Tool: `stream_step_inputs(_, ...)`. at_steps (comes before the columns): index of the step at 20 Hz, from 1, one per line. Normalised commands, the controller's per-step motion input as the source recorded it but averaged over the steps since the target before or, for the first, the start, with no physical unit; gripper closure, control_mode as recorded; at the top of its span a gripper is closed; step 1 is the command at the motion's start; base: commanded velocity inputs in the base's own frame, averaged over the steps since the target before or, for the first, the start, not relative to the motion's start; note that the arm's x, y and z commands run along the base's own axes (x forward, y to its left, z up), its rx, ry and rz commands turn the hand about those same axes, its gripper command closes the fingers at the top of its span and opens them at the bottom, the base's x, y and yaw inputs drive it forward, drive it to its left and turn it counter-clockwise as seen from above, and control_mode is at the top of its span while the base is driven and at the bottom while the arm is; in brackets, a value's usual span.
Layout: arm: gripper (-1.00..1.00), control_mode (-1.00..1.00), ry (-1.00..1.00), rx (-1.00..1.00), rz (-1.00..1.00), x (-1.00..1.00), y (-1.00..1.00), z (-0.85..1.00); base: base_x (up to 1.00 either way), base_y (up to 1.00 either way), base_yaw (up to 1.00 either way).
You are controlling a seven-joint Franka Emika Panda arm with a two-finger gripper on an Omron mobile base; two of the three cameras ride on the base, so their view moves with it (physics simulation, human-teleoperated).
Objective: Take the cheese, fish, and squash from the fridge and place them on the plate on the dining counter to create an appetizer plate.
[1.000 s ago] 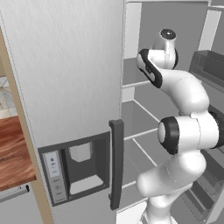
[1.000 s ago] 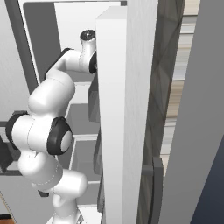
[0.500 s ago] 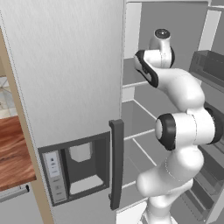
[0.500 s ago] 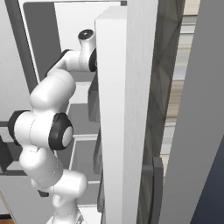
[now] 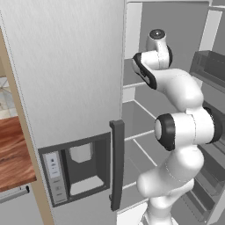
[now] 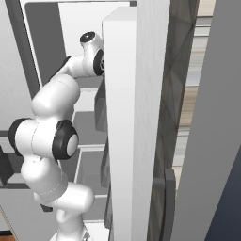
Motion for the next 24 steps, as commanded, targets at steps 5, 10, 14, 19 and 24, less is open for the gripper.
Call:
stream_step_inputs(5, -1.00, -1.00, 0.00, 0.00, -0.09, 0.01, -0.12, 0.00, 0.00, 0.00, 0.00)
stream_step_inputs(10, -1.00, -1.00, 0.00, 0.00, -0.06, 0.15, -0.14, 0.00, 0.00, 0.00, 0.00)
stream_step_inputs(14, -1.00, -1.00, 0.00, 0.00, -0.03, 0.28, -0.10, 0.00, 0.00, 0.00, 0.00)
stream_step_inputs(19, -1.00, -1.00, 0.02, 0.00, -0.02, 0.19, -0.06, -0.09, 0.00, 0.00, 0.00)
stream_step_inputs(24, -1.00, -1.00, 0.03, 0.00, -0.02, 0.10, 0.00, -0.17, 0.00, 0.00, 0.00)
